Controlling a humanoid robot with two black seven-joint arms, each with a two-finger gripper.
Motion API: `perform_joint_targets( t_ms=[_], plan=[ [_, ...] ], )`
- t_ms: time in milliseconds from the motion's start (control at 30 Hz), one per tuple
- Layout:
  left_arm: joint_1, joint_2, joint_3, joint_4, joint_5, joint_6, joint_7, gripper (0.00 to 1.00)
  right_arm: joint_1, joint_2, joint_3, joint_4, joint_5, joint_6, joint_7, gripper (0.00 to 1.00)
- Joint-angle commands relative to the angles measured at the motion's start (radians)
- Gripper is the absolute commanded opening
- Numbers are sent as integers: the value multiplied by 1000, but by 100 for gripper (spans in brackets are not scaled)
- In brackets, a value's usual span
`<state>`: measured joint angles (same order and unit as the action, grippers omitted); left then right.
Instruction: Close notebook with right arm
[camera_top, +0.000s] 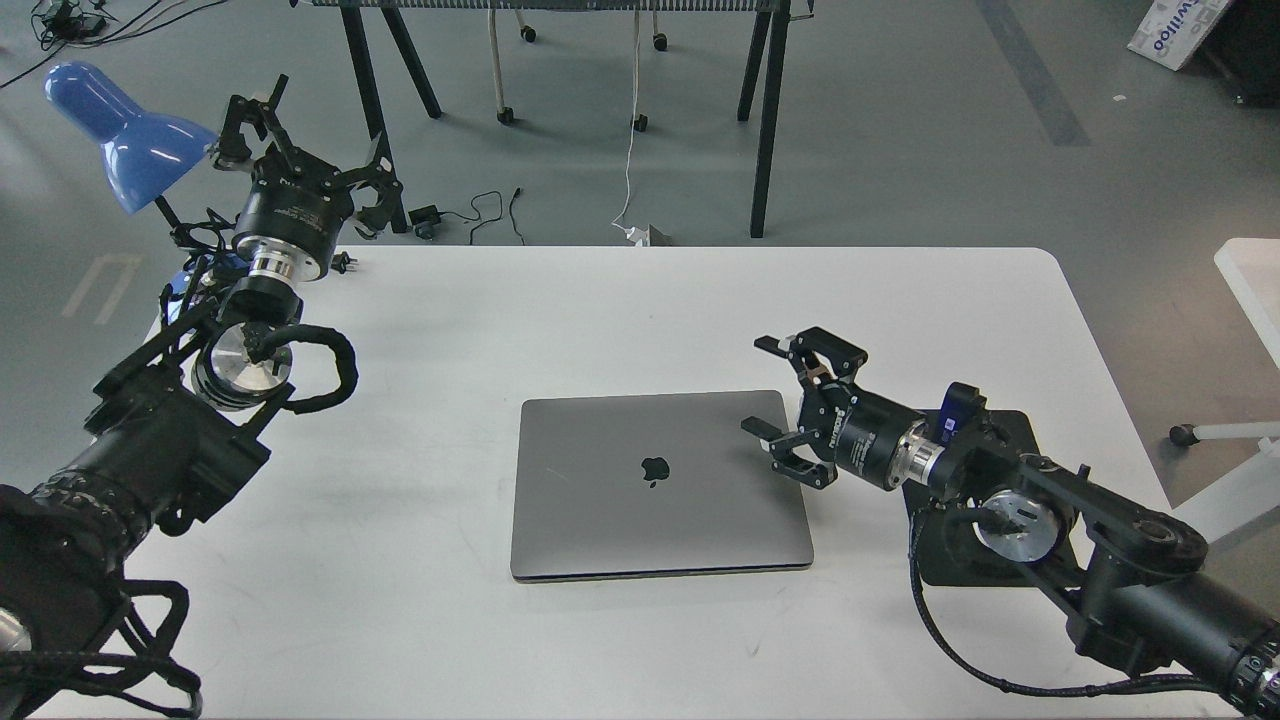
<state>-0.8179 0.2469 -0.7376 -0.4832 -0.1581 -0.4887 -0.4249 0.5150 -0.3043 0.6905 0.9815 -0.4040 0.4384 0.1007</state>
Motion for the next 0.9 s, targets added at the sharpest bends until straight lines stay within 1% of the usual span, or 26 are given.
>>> perform_joint_targets(
  t_ms=[0,100,167,267,433,467,533,567,667,867],
  plan=[
    [0,0,0,0,0,0,0,100,5,5,194,11,2,0,-10,100],
    [0,0,1,0,0,0,0,100,7,7,366,11,8,-4,-16,100],
    [0,0,1,0,0,0,0,100,22,7,466,3,54,-6,-18,100],
    [0,0,3,0,0,0,0,100,46,-1,546,-12,163,-9,-16,100],
    [0,-1,3,0,0,0,0,100,112,-6,564,-199,295,-1,-24,100],
    [0,0,3,0,0,0,0,100,120,-9,564,-230,331,3,-36,100],
    [0,0,3,0,0,0,0,100,135,-12,564,-282,416,5,-74,100],
    [0,0,3,0,0,0,0,100,142,-12,564,-303,457,5,-84,100],
    [0,0,3,0,0,0,0,100,143,-12,564,-337,484,5,-81,100],
    [-1,0,3,0,0,0,0,100,149,-12,552,-340,482,3,-82,100]
  ],
)
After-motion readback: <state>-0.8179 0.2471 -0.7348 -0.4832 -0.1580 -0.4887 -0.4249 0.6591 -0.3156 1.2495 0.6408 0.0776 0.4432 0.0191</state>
